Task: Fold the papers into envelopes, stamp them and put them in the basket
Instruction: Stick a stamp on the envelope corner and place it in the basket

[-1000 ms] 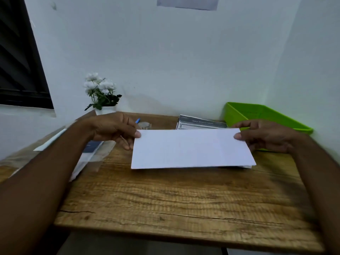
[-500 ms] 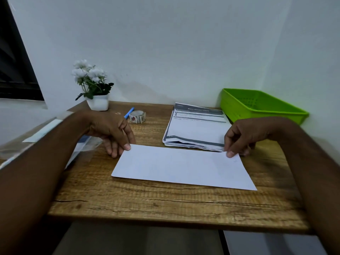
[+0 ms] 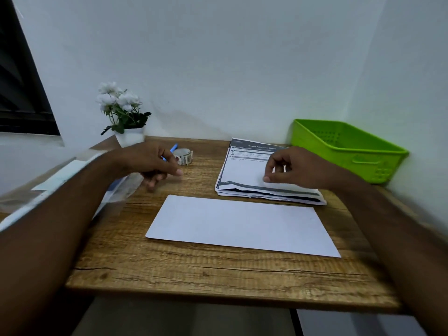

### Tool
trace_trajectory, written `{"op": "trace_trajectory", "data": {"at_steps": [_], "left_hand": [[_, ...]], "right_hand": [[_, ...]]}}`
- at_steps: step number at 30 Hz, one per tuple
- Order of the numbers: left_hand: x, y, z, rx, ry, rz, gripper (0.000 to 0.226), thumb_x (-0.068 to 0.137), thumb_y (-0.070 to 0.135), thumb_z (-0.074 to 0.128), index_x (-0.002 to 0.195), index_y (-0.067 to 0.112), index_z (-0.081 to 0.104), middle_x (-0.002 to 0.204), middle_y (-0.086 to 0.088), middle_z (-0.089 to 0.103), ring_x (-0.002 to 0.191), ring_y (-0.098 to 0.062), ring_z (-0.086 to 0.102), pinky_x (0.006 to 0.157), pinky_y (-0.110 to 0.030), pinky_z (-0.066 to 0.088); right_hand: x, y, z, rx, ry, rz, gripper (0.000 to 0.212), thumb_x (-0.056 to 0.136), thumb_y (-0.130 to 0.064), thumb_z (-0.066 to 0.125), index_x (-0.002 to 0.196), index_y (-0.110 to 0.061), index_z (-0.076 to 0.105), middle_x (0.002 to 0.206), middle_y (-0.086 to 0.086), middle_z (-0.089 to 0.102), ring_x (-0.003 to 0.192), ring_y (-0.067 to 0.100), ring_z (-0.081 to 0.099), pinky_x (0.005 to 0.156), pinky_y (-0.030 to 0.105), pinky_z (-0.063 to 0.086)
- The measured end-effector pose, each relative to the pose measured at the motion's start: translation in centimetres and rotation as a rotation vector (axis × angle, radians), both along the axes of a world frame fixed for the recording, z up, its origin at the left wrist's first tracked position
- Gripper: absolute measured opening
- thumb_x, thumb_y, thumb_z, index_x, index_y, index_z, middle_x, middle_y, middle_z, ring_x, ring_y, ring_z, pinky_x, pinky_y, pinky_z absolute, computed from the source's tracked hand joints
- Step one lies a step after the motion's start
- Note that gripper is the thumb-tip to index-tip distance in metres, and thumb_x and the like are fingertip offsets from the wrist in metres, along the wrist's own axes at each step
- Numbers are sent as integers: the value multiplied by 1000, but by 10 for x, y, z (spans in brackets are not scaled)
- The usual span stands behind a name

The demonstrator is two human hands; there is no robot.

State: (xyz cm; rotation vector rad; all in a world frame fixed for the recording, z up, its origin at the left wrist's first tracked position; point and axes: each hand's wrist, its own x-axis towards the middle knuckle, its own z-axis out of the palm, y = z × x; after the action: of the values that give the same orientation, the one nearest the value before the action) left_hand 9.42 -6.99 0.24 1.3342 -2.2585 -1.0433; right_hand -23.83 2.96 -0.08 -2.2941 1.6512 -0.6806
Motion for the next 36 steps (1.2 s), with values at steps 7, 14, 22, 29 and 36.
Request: {"op": "trace_trajectory", "data": {"at_steps": [7, 14, 22, 29, 36], "left_hand": [[-10, -26, -26, -629, 82, 213, 10, 76, 20, 78, 82, 14, 73, 64, -6, 66, 54, -11, 58, 54, -25, 43], [-20, -43, -39, -784, -178, 217, 30, 81, 26, 71, 110, 20, 68, 116, -3, 53, 100, -21, 56, 74, -30, 40], [-27, -41, -37, -730, -118, 122, 10, 81, 23, 71, 85, 28, 64, 110, 2, 60, 99, -19, 58, 80, -36, 48], [-49, -4, -22, -538, 255, -161, 11, 75, 14, 78, 85, 10, 75, 116, -1, 67, 96, -15, 66, 84, -32, 55], [-65, 14, -20, -494, 388, -320, 9, 76, 16, 79, 84, 12, 76, 126, 10, 62, 117, -3, 57, 87, -27, 52]], "right_hand": [[33, -6, -17, -118, -121, 19, 13, 81, -41, 74, 78, -28, 69, 64, -16, 60, 48, 3, 46, 55, 25, 34], [44, -10, -23, -164, -126, -21, 12, 81, -42, 70, 79, -30, 69, 68, -17, 62, 49, 4, 49, 56, 24, 33], [51, -13, -25, -181, -214, -42, 11, 80, -42, 70, 79, -32, 69, 74, -11, 66, 51, 4, 51, 57, 27, 40], [64, -10, -26, -127, -488, -24, 17, 85, -19, 74, 101, -21, 73, 89, -2, 72, 63, 21, 70, 58, 21, 48], [66, -8, -24, -92, -543, -43, 31, 80, -20, 78, 109, -29, 70, 101, -6, 72, 75, 29, 71, 65, 36, 54]]}}
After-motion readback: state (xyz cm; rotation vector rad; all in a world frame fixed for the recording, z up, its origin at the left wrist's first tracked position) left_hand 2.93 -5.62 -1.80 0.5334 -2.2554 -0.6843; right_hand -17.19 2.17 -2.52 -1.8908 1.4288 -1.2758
